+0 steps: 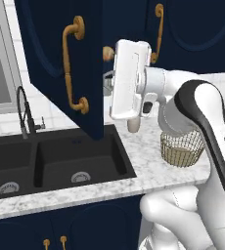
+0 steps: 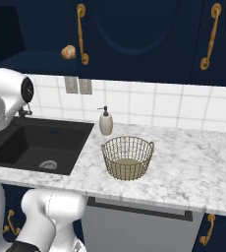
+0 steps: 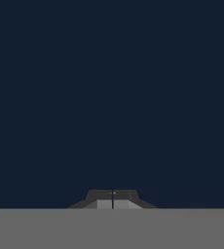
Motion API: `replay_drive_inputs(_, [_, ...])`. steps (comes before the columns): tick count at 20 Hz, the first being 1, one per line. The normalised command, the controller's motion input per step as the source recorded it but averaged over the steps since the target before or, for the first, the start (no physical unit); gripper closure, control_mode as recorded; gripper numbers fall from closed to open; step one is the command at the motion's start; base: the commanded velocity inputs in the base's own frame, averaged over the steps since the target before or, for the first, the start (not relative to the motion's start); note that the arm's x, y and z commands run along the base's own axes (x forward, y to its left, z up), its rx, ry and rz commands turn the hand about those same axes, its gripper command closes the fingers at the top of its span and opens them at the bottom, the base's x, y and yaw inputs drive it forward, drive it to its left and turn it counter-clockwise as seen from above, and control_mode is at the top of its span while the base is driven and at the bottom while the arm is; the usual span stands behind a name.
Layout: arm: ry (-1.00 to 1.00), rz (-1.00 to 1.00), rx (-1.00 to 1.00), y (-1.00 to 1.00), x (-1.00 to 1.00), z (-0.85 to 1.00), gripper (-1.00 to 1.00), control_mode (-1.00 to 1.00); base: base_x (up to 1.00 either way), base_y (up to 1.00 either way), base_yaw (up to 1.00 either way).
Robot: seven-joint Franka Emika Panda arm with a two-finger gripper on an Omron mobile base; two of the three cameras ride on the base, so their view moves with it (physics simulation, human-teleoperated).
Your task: Open the cabinet, pick up the bread from the cabinet and place it in the basket. Then move the basket to the dining counter.
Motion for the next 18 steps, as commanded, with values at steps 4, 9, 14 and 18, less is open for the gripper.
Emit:
replay_drive_inputs(4, [0.19, 0.18, 0.02, 1.00, -0.60, -0.05, 1.00, -1.00, 0.00, 0.00, 0.00])
replay_drive_inputs(9, [0.11, 0.03, -0.03, 1.00, 0.23, -0.17, 1.00, -1.00, 0.00, 0.00, 0.00])
replay_drive_inputs(14, [0.18, 0.00, -0.05, 0.96, 0.98, -0.21, 1.00, -1.00, 0.00, 0.00, 0.00])
replay_drive_inputs(18, [0.05, -0.11, -0.09, 0.59, 0.48, -0.01, 1.00, -1.00, 0.00, 0.00, 0.00])
